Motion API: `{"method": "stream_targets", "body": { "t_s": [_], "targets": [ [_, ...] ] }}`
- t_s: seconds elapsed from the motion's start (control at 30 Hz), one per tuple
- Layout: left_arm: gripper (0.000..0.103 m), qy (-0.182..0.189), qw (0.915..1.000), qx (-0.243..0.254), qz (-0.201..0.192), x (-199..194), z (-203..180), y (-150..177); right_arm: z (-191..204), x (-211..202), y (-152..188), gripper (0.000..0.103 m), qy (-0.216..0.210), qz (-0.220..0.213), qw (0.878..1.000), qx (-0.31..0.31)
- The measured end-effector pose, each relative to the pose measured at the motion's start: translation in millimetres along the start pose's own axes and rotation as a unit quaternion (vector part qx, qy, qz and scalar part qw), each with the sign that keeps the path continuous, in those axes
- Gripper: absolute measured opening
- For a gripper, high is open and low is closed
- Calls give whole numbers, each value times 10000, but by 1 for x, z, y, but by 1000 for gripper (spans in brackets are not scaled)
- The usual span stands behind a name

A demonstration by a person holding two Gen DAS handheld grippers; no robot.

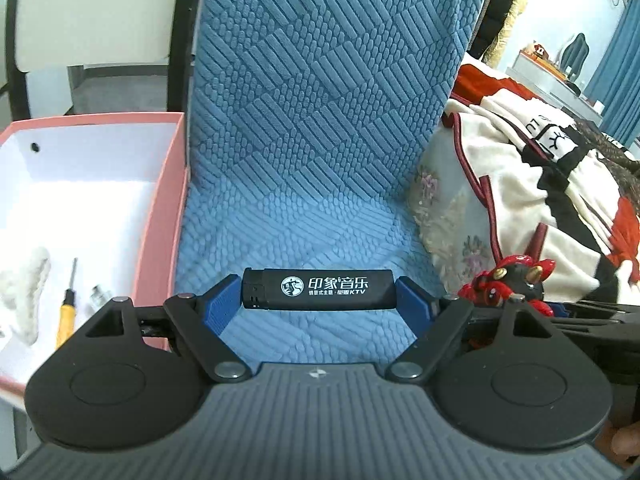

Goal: Organize rigid objects
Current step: 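Lift the USB stick and figurine and carry both over the pink box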

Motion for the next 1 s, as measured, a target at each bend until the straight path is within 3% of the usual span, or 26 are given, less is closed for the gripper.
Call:
{"method": "stream_targets", "body": {
  "t_s": [0.5, 1.0],
  "targets": [
    [86, -81, 9996, 29, -256, -73, 5, -4, 41, -63, -2, 59, -286, -282, 9983, -429],
    [86, -978, 9911, -686, -595, -154, 100, -3, 150, -82, 4, 59, -1306, -414, 9795, -1475]
  ]
}}
Point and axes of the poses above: each gripper's, at about its wrist camera, not at the fingertips, and x roughly the way its jaws point, z to its left, y to its underside, the point moved 4 cm from there along x, roughly the way its jaws point, and after that the axes turned 1 degree about z, right-handed, at the moved point
